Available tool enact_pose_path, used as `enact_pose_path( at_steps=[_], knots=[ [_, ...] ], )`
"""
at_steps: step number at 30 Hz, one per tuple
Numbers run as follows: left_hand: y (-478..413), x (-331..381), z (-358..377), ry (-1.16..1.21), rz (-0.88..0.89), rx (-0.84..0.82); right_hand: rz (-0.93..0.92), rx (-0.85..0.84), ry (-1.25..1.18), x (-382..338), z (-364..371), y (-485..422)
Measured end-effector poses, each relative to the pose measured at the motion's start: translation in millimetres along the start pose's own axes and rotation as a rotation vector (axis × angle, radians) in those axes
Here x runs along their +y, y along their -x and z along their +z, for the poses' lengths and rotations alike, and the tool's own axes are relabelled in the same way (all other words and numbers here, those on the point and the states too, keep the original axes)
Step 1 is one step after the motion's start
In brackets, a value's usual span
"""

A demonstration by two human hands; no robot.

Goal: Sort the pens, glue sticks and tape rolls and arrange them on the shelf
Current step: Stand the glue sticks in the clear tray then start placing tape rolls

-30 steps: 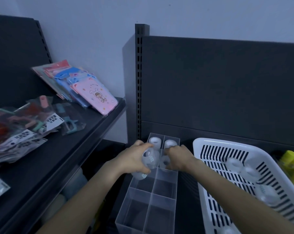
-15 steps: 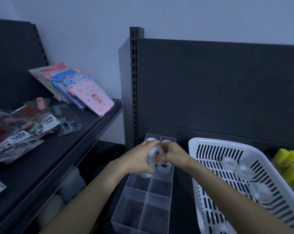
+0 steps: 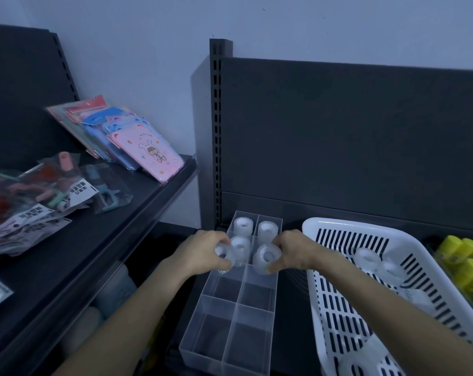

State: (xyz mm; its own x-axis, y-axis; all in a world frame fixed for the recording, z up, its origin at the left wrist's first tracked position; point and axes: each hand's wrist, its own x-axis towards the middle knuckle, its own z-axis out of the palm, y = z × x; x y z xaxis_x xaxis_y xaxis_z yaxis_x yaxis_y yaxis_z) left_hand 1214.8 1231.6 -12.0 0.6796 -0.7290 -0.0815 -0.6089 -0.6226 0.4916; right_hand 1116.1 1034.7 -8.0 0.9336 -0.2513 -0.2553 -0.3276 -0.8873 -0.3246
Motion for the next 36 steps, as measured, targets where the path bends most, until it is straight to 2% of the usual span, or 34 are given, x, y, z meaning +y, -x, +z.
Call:
enact_pose_path(
  at_steps=[5,11,19,24,31,36],
  knots=[
    [1.6,-5.0,-1.0,0.084,0.015,0.057,0.036,0.084,0.051,-6.9,-6.0,-6.1],
    [7.7,-11.9,1.7,0.148,0.066,0.084,0.061,0.026,0.19,-19.3,1.8,-14.7],
    [12.7,-11.6,3.6,0.155,0.09,0.071,0.056,-0.048,0.239,-22.1,9.5,-23.3],
    [15.2,-8.4,3.1,0.142,0.12,0.058,0.033,-0.039,0.227,-20.3,5.9,-18.9],
    [16.2,-3.9,12.5,0.033,0.127,-0.009,0.026,0.11,0.207,-9.9,0.9,-9.7],
    [16.3,-1.8,14.1,-0.019,0.109,0.028,0.071,0.075,0.201,-23.7,9.2,-13.4]
  ],
)
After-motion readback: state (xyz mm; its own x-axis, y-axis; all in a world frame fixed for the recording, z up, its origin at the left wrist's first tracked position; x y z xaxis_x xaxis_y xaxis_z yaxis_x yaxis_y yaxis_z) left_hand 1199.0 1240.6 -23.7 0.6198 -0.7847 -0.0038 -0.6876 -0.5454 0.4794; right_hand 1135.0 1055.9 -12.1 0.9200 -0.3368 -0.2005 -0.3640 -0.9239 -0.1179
